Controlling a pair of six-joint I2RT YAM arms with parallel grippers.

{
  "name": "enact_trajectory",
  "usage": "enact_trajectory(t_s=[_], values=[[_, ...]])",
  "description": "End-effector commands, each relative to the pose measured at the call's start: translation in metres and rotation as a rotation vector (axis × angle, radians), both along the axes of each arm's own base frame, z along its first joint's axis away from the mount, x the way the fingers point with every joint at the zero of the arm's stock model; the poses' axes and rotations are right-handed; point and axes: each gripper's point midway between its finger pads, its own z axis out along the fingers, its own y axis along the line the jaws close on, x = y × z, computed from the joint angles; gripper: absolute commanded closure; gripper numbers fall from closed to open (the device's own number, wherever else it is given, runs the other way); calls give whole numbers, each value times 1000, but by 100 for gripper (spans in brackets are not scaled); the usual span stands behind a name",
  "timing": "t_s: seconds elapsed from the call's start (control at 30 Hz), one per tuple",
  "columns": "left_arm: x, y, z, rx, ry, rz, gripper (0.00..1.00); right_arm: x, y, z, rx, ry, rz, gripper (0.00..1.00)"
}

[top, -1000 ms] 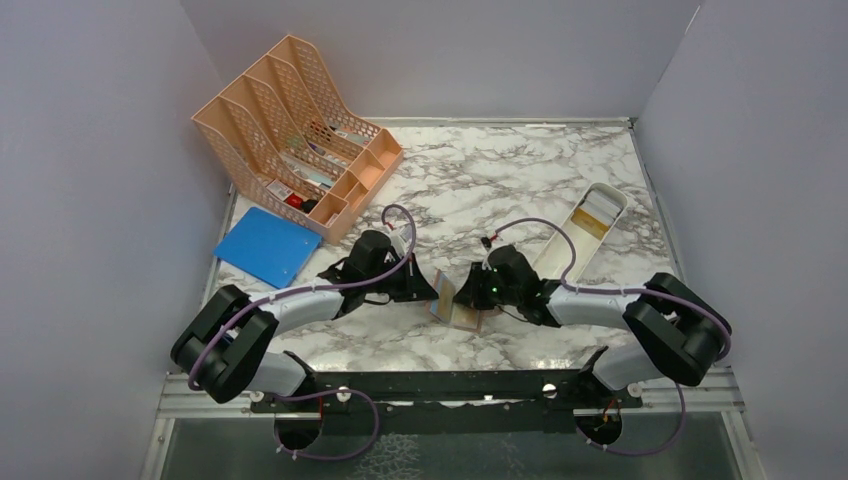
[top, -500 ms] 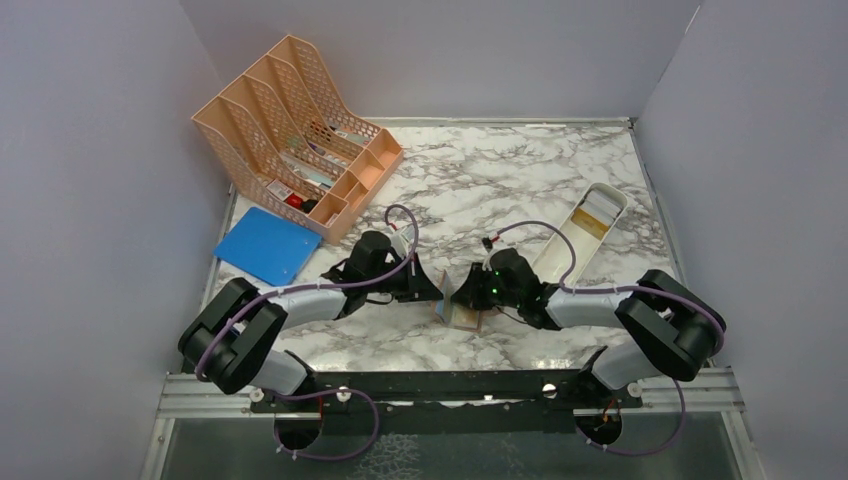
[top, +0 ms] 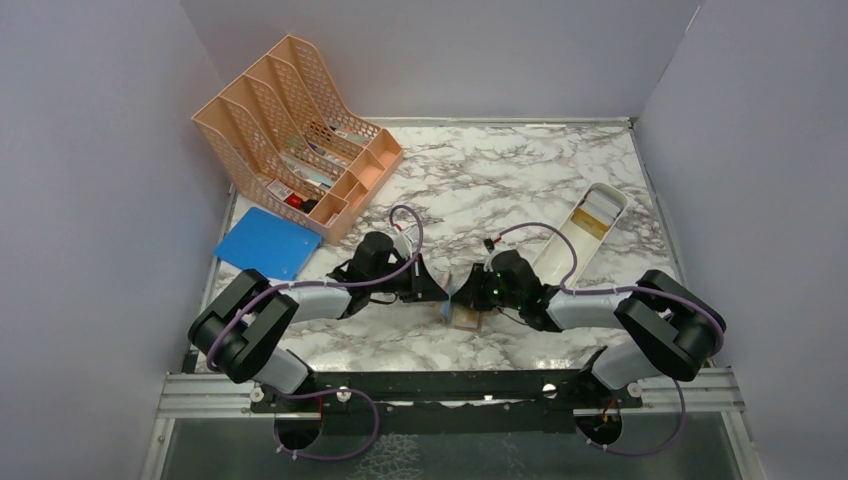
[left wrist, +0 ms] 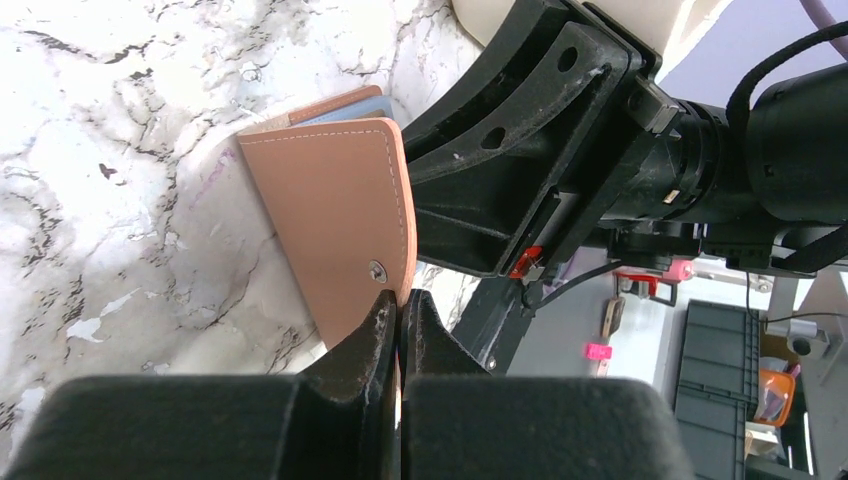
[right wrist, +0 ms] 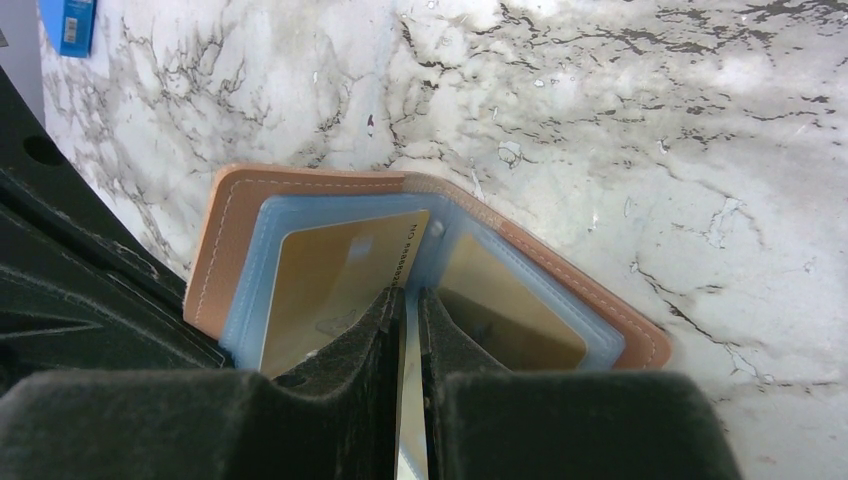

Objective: Put the credit cards into the card holder

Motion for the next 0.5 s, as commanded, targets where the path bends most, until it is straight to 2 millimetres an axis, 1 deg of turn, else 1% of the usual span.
enact_trajectory(t_s=[0.0, 0.47], values=[[-12, -9, 6, -51, -1, -68, 100, -14, -9, -19, -40, 55, 10, 84], [-14, -13, -2, -51, 23, -77, 100, -15, -8, -18, -32, 58, 12, 83]])
